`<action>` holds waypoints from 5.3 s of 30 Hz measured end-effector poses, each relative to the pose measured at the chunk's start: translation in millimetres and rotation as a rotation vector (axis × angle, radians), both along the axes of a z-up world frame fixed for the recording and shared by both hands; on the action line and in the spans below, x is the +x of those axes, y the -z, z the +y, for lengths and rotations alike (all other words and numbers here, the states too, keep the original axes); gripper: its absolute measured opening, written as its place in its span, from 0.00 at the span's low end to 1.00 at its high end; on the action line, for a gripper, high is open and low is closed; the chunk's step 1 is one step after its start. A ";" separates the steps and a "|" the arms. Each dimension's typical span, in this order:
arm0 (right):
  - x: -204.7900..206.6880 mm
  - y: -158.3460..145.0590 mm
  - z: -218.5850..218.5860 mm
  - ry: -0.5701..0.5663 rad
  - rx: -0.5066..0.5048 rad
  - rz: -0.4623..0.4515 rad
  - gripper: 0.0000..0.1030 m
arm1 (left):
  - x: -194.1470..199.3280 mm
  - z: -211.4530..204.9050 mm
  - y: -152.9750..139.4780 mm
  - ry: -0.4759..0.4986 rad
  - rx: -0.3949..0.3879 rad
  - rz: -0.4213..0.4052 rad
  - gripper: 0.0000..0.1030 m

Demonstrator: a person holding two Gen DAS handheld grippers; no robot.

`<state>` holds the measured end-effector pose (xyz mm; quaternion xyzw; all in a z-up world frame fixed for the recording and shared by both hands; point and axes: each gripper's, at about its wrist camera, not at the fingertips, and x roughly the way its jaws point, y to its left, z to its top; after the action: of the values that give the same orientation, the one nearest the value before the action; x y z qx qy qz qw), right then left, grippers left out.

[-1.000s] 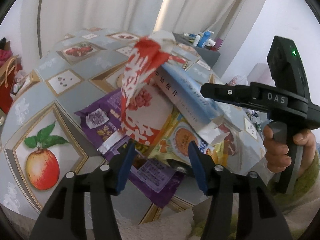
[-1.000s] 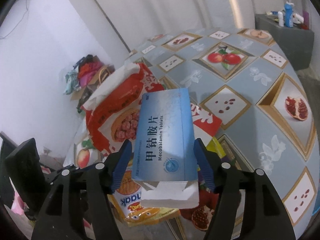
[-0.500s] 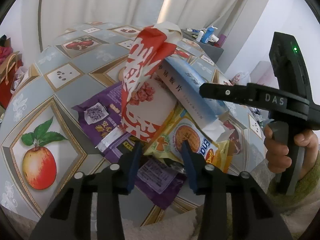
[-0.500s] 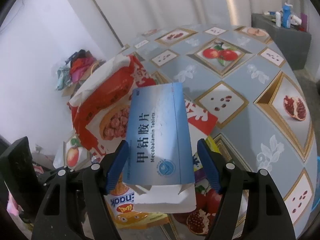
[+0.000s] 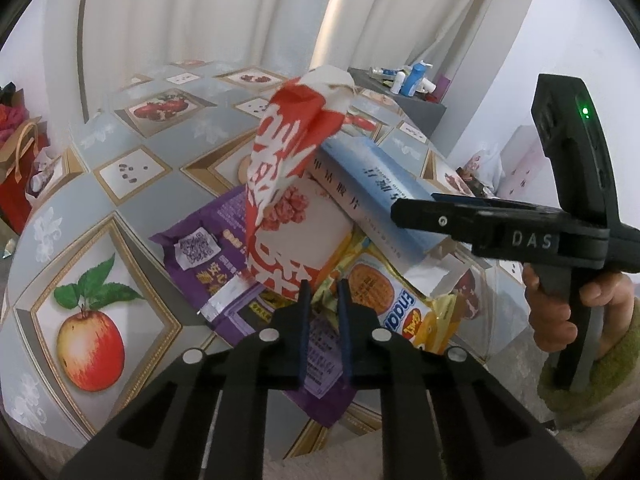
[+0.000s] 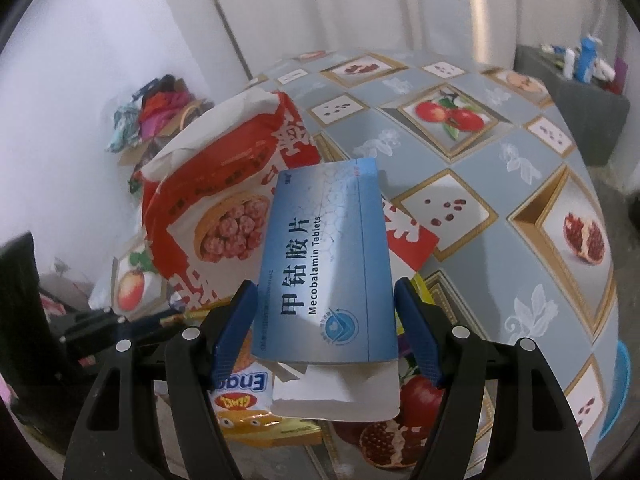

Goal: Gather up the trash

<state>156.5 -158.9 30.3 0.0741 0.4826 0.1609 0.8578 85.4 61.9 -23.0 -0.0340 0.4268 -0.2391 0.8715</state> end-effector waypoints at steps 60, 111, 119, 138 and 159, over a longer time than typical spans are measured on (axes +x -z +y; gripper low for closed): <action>-79.5 -56.5 -115.0 0.324 -0.123 -0.236 0.66 | -13.2 -87.8 -88.4 0.175 0.012 -0.346 0.06; -250.5 198.3 -438.9 1.387 0.477 0.184 0.73 | -0.3 -592.7 78.0 0.901 0.425 -0.150 0.45; -253.5 133.1 -408.5 1.289 0.352 0.055 0.73 | -25.9 -511.6 -11.9 0.809 0.302 -0.262 0.45; -141.9 14.6 -230.3 0.665 0.221 -0.061 0.64 | -50.1 -185.1 -87.5 0.348 0.149 -0.340 0.47; -36.8 -35.1 11.1 0.078 0.114 -0.133 0.47 | -21.3 62.4 -35.2 -0.156 0.030 -0.196 0.31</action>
<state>119.7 -147.8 65.4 0.1309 0.4114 0.1591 0.8879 64.1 124.2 12.1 -0.0306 0.3392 -0.1664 0.9254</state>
